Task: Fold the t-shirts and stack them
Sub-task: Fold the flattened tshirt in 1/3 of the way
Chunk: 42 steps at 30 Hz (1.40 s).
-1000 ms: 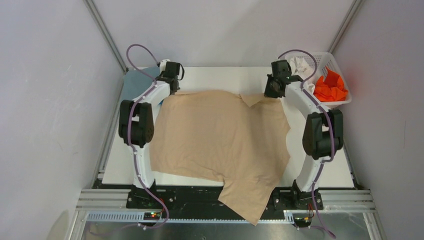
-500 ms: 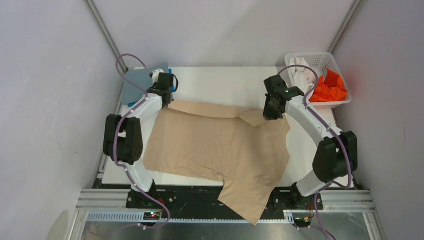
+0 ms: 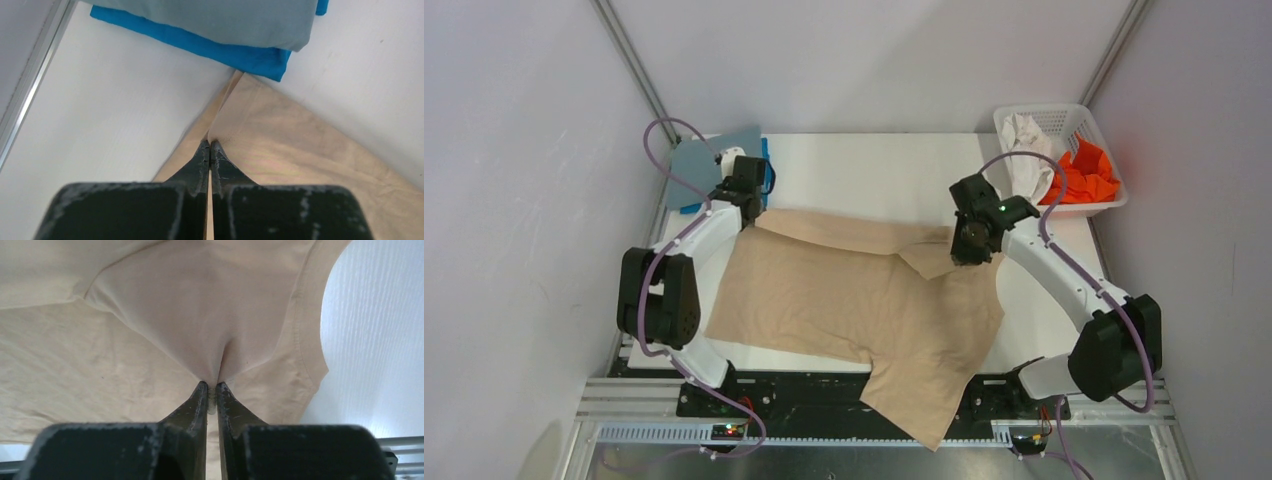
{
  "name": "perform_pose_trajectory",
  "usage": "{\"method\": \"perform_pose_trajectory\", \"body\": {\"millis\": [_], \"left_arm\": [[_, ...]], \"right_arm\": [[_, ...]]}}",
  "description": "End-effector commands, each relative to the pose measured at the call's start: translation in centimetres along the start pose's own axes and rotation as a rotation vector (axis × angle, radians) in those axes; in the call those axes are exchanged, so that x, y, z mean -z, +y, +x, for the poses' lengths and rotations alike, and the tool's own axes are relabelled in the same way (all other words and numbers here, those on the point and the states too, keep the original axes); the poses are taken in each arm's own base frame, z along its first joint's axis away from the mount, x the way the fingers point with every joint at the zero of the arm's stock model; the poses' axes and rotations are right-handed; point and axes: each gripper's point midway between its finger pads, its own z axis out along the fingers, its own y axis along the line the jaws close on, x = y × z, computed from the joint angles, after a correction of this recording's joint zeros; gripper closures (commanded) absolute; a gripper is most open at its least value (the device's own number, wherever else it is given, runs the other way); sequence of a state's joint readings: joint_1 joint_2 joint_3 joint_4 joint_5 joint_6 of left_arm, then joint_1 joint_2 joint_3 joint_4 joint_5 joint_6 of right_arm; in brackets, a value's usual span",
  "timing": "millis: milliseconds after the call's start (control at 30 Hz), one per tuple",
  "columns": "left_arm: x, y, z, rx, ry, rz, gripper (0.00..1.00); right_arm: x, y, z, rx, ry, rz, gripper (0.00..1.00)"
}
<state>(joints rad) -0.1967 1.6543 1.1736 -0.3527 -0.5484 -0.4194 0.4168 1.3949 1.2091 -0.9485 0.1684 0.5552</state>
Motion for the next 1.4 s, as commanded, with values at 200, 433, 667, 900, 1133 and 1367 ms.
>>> {"method": "perform_pose_trajectory", "body": {"millis": [200, 433, 667, 900, 1133, 1367], "left_arm": [[1.6, 3.1, 0.2, 0.021, -0.015, -0.105, 0.85], [4.3, 2.8, -1.7, 0.094, -0.038, -0.028, 0.01], [4.4, -2.3, -1.2, 0.127, 0.061, 0.2, 0.0], [0.3, -6.0, 2.9, 0.097, 0.229, 0.253, 0.0], [-3.0, -6.3, 6.7, 0.129, 0.35, 0.232, 0.0], [-3.8, -6.5, 7.6, 0.218, 0.391, 0.25, 0.0]], "right_arm": [[-1.1, -2.3, 8.3, 0.005, 0.162, 0.082, 0.64], [0.4, -3.1, 5.9, 0.008, -0.014, 0.066, 0.19], [-1.0, 2.1, -0.7, -0.073, -0.16, -0.235, 0.01], [-7.2, 3.6, -7.0, -0.068, -0.274, -0.305, 0.01], [-14.2, 0.7, -8.6, -0.129, -0.206, -0.23, 0.01], [-17.3, -2.1, -8.4, -0.253, -0.07, -0.208, 0.06]]}}
